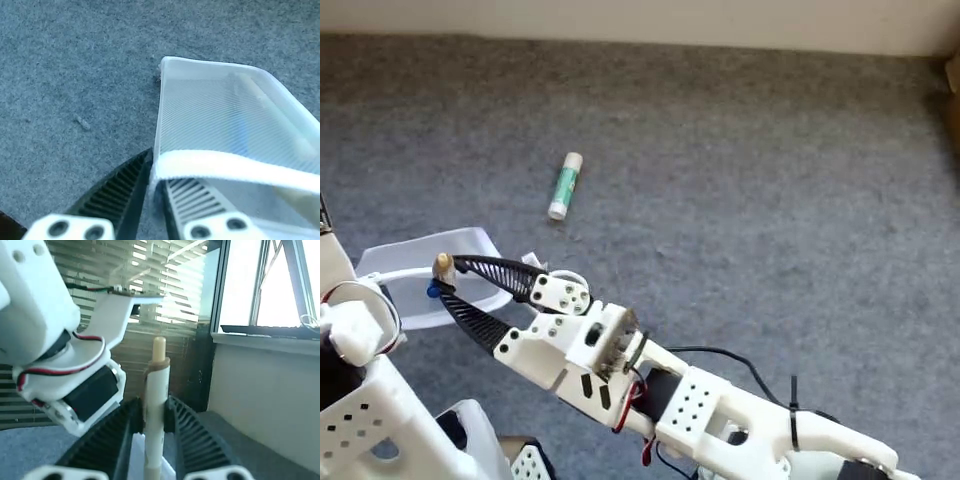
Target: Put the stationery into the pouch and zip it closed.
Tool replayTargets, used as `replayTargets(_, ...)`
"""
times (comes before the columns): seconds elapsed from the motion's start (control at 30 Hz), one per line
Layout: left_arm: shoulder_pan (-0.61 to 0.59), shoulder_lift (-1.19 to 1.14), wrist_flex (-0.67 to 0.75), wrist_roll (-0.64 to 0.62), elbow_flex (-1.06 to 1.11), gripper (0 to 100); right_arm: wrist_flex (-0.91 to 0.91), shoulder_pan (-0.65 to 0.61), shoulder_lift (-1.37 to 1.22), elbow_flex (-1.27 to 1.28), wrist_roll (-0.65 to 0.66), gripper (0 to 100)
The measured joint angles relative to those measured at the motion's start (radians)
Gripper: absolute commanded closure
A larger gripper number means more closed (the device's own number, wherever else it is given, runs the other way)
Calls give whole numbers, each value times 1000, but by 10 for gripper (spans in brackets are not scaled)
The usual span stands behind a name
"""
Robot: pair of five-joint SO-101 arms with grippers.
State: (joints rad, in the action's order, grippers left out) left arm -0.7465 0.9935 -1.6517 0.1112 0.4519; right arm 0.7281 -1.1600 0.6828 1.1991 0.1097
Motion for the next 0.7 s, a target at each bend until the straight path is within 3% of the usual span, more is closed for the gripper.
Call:
replayTargets(0.3,0,0,0,0,0,993,0,0,-87,0,0,983)
replayTargets(0.5,0,0,0,0,0,993,0,0,-87,0,0,848)
replayTargets(0.7,0,0,0,0,3,993,0,0,-87,0,0,847)
